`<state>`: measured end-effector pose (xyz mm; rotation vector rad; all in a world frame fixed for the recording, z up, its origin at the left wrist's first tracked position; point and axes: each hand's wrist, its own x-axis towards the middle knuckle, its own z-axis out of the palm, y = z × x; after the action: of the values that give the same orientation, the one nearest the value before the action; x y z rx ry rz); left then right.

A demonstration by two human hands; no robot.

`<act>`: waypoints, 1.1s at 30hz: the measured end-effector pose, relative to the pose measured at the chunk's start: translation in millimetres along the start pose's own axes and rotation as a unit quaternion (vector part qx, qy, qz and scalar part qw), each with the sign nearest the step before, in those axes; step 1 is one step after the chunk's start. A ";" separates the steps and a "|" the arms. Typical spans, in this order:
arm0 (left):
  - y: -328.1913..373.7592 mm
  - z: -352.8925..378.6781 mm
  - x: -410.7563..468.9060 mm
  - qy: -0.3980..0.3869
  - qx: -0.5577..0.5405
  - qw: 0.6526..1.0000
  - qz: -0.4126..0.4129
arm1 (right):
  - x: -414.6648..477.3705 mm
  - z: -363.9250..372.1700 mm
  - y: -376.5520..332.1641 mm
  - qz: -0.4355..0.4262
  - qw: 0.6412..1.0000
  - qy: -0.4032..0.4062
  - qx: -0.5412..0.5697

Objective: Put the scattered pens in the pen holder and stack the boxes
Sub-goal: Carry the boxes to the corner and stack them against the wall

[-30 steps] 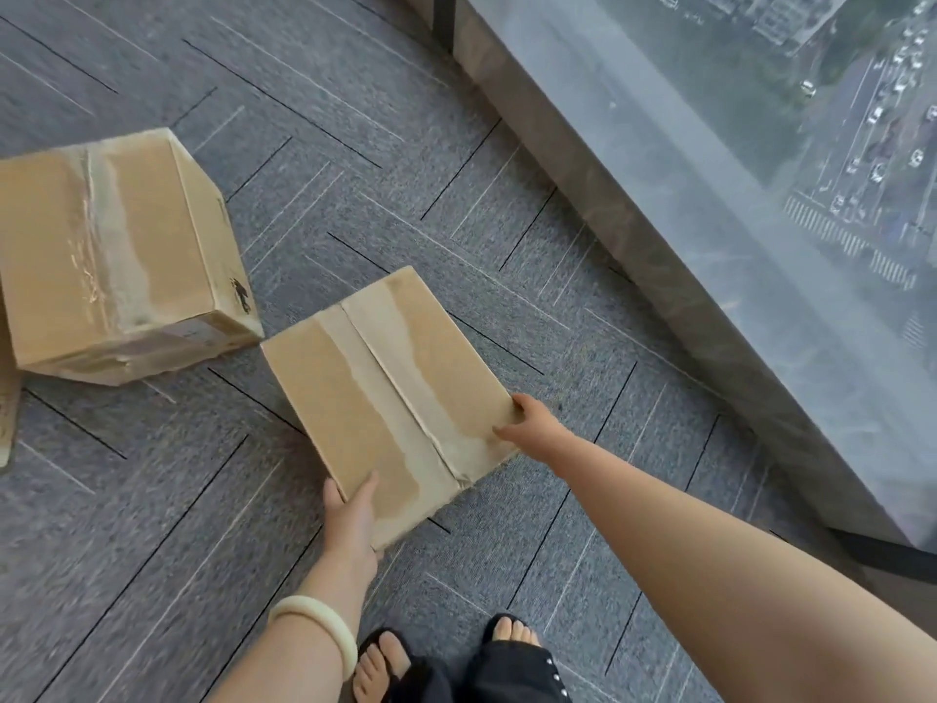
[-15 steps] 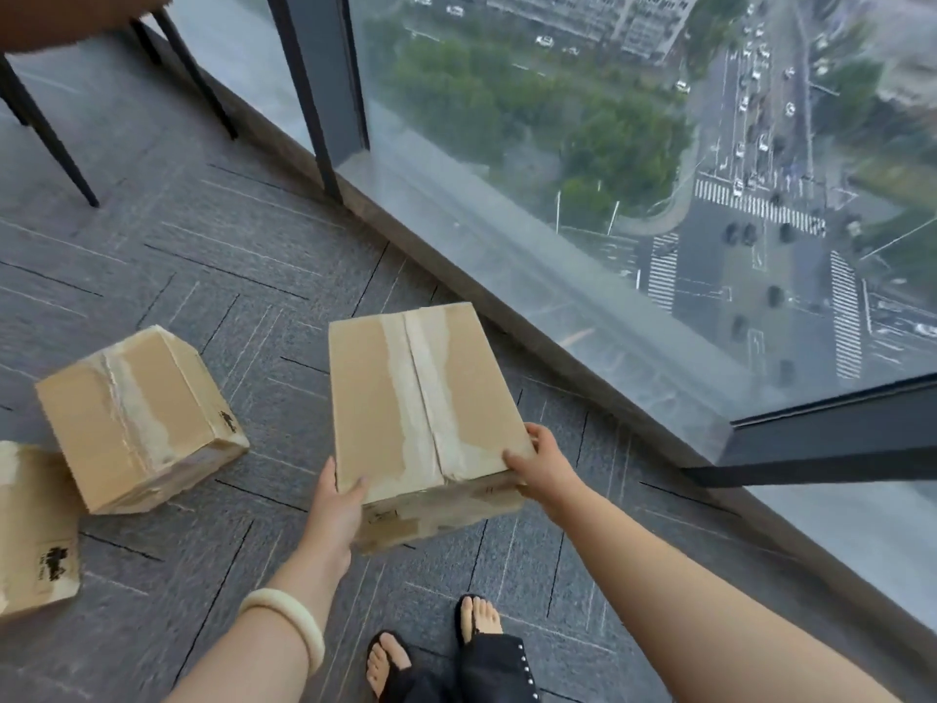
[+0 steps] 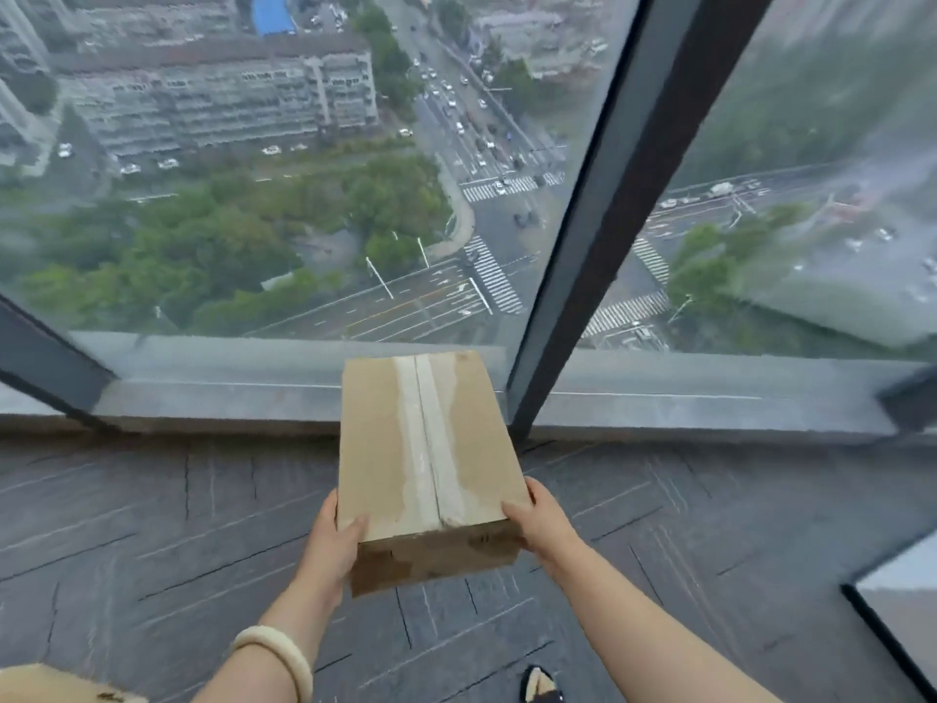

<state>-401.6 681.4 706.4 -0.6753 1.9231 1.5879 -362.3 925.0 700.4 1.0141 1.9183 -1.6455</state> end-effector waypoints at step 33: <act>148.5 842.5 -115.1 -0.454 0.391 0.799 0.043 | -60.2 -664.7 193.6 0.087 0.828 0.385 0.397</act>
<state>-338.4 1540.3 764.4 0.4749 1.5848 0.7318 -82.5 1558.6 758.0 2.4056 1.3762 -2.1651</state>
